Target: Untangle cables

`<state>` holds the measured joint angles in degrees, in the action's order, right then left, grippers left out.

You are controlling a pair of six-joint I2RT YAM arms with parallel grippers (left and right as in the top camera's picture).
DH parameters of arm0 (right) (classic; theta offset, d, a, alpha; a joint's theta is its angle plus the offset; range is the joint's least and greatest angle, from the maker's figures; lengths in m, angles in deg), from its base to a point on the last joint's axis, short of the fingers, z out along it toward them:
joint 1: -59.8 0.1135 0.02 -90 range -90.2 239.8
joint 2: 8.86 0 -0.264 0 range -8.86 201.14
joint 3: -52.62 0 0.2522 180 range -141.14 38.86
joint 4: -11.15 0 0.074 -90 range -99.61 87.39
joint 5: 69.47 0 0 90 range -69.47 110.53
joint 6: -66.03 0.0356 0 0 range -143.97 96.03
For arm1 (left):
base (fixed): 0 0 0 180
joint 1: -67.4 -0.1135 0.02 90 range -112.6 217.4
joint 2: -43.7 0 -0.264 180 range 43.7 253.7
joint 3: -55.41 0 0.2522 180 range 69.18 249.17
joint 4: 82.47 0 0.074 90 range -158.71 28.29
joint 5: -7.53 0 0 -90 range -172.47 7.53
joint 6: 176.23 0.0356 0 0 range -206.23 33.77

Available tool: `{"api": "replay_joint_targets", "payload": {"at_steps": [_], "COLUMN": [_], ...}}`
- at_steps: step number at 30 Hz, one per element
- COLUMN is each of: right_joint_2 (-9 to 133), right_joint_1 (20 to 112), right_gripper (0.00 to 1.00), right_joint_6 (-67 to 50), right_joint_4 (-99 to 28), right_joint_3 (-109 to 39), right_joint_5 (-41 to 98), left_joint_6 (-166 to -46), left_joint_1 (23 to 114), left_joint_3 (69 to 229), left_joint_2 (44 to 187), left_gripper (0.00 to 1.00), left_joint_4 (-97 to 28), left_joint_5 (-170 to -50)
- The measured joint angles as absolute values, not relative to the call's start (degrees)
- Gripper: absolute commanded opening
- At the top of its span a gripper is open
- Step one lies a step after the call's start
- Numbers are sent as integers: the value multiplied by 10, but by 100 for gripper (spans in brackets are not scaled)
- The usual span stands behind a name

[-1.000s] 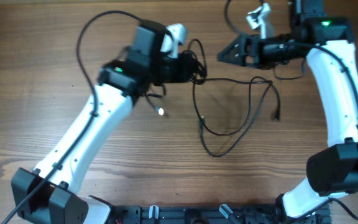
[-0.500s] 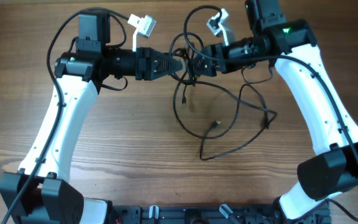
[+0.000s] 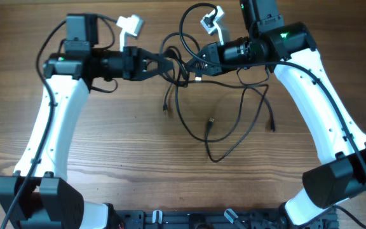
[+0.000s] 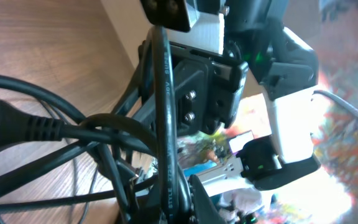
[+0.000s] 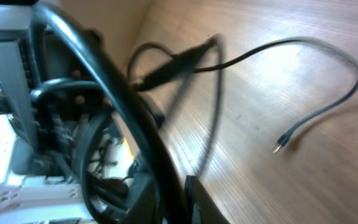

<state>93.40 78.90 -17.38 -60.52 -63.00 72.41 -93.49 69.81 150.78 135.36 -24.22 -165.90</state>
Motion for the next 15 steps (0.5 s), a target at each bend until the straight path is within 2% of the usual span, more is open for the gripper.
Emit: {"api": "replay_joint_targets", "payload": {"at_steps": [2, 8, 9, 10, 12, 15], "right_joint_2": [934, 934, 934, 934, 934, 932], "right_joint_1": [783, 762, 762, 761, 760, 755], "right_gripper": [4, 6, 9, 23, 39, 53], "right_joint_6": [-165, -97, -89, -79, -65, -63], "right_joint_4": [-593, -513, -508, -505, -505, -515], "right_joint_3": [-630, -630, -630, -630, -630, -630], "right_joint_5": [716, 711, 708, 702, 691, 673], "left_joint_6": [-922, -841, -831, -824, -815, -808], "left_joint_1": [679, 682, 687, 691, 698, 698], "left_joint_3": [1508, 1508, 1508, 1508, 1508, 1508], "left_joint_2": [1354, 1354, 1354, 1354, 1354, 1354], "left_gripper": [4, 4, 4, 4, 4, 4], "left_joint_4": [-217, -129, -126, -125, -124, -123], "left_joint_5": [-1669, -1677, -1677, -1677, -1674, -1661]}}
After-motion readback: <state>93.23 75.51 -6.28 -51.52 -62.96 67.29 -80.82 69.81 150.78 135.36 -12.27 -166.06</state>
